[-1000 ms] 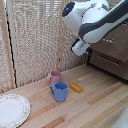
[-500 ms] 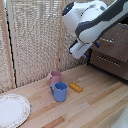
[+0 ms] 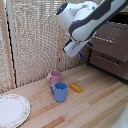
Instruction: Propose to navigate your clamp on the clench of the first drawer. Use gentle force to register to the cabinet. Send posterior your swing mandate till over it lurks, a cup of pink essence. Fortify your grip after aiming concentric with the pink cup’s periphery. Manoeuvre the pink towards the cabinet's top. Drop your compression till the cup is resting inside.
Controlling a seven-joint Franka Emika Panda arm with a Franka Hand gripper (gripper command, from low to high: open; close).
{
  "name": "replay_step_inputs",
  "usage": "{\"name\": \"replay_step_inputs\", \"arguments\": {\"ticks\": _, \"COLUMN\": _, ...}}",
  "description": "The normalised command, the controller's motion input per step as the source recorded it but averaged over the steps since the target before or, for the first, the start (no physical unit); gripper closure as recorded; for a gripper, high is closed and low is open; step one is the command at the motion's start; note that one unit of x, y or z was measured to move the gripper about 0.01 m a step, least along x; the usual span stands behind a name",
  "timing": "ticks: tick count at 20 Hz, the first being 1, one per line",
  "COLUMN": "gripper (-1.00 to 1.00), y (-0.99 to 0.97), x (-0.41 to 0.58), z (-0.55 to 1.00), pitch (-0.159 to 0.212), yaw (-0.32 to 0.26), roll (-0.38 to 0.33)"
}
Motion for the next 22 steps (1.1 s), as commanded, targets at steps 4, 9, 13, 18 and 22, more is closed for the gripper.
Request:
{"name": "replay_step_inputs", "arguments": {"ticks": 4, "gripper": -1.0, "y": 0.14, "x": 0.538, "z": 0.09, "pitch": 0.11, "yaw": -0.178, "roll": 0.253}}
{"name": "replay_step_inputs", "arguments": {"ticks": 9, "gripper": -1.0, "y": 0.16, "x": 0.469, "z": 0.03, "pitch": 0.1, "yaw": -0.179, "roll": 0.293}}
{"name": "replay_step_inputs", "arguments": {"ticks": 13, "gripper": -1.0, "y": 0.19, "x": 0.45, "z": 0.01, "pitch": 0.081, "yaw": -0.17, "roll": 0.31}}
{"name": "replay_step_inputs", "arguments": {"ticks": 18, "gripper": -1.0, "y": 0.22, "x": 0.417, "z": 0.01, "pitch": 0.009, "yaw": -0.149, "roll": 0.31}}
{"name": "replay_step_inputs", "arguments": {"ticks": 22, "gripper": -1.0, "y": 0.25, "x": 0.421, "z": 0.0, "pitch": -0.01, "yaw": -0.125, "roll": 0.309}}
